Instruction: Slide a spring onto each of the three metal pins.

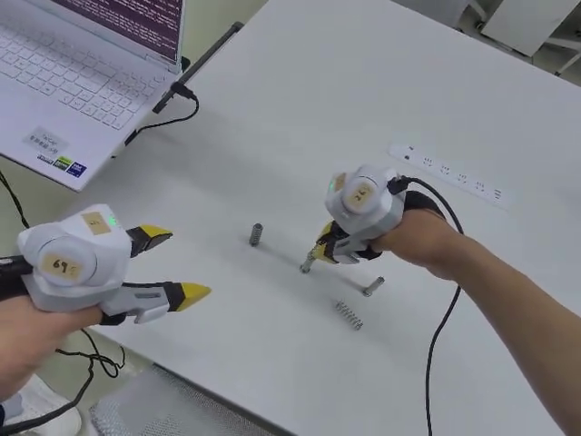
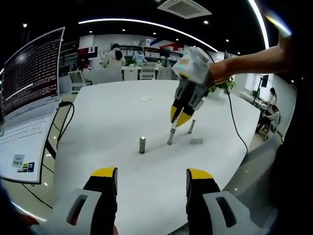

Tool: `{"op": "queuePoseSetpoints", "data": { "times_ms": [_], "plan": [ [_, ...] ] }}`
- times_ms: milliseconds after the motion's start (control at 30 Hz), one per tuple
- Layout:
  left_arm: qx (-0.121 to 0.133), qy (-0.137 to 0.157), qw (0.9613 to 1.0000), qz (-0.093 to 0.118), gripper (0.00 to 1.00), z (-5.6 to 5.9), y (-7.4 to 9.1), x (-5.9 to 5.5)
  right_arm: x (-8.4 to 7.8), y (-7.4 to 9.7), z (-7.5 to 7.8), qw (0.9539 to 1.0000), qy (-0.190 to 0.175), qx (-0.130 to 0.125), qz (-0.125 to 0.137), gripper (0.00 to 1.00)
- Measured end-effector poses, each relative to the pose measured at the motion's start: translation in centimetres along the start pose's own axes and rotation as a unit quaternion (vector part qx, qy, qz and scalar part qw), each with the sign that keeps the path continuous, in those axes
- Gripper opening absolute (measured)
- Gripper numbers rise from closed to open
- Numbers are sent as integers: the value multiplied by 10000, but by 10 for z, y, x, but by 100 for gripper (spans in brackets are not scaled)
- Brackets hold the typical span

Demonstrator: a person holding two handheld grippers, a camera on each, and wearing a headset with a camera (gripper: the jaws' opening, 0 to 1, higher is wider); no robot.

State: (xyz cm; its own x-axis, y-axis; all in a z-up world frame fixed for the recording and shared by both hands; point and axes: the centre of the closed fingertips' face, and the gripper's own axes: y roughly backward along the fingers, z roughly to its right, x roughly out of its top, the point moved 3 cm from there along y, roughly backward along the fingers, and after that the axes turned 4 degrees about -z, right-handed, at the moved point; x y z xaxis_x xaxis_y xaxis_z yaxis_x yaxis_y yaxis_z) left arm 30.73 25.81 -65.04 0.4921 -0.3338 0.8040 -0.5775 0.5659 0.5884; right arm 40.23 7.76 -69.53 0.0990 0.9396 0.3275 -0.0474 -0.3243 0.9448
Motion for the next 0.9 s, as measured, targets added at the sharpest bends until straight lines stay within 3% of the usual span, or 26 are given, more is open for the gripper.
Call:
{"op": "queuePoseSetpoints", "data": {
  "times_ms": [900],
  "plan": [
    [68, 23, 10000, -8, 52, -9, 4, 0, -5, -33, 1, 9998, -69, 124, -162, 9]
  ]
}}
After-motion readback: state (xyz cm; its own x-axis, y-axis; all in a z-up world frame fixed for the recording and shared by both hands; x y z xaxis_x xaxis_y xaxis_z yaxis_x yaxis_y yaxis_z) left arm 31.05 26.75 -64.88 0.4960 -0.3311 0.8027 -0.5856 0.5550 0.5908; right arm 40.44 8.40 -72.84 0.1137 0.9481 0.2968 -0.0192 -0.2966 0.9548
